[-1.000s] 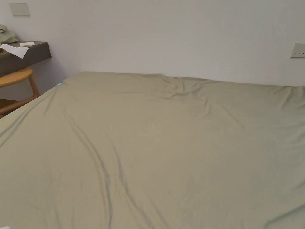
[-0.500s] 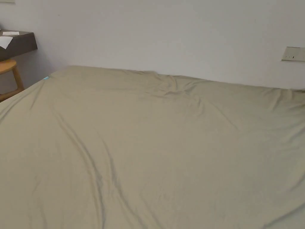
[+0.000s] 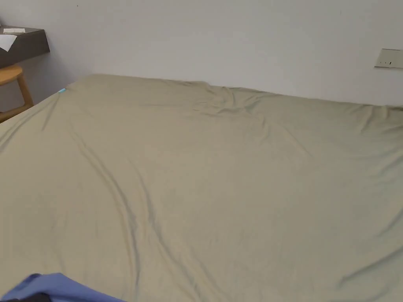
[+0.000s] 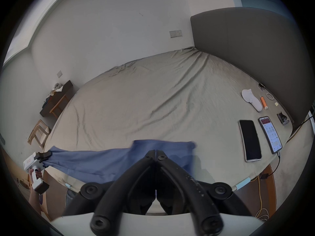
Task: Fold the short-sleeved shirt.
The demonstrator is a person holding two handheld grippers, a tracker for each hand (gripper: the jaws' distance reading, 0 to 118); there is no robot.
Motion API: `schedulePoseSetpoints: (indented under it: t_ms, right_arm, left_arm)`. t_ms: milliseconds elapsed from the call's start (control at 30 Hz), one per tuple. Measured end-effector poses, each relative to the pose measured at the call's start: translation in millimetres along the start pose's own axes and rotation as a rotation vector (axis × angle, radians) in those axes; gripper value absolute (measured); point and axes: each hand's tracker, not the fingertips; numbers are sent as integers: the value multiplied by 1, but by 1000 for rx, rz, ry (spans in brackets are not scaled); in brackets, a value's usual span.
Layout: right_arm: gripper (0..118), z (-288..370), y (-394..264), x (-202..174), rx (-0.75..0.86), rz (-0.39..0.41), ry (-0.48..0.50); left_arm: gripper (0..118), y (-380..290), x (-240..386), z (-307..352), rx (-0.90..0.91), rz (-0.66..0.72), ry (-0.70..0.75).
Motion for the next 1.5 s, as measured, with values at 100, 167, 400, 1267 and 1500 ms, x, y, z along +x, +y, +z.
schedulePoseSetpoints:
  t_ms: [100,167,400,1267,1500]
  right_arm:
    - [1,1,-5,3,31,-10,1]
    - [1,2,-9,3,68,-3,-13]
    - [1,-1,-14,13,57,-40,25]
    - [1,9,-24,43,57,-151,6]
    - [1,14,-27,31,47,-155,40]
  left_arm:
    - [7,1,25,34,84,-3,47]
    - [7,-9,49,44,86,-84,57]
    - [7,-63,118,27,-59,-292,-80]
    - [3,-216,162,-125,-428,-573,53]
    - [2,-298,149,-173,-704,-545,31]
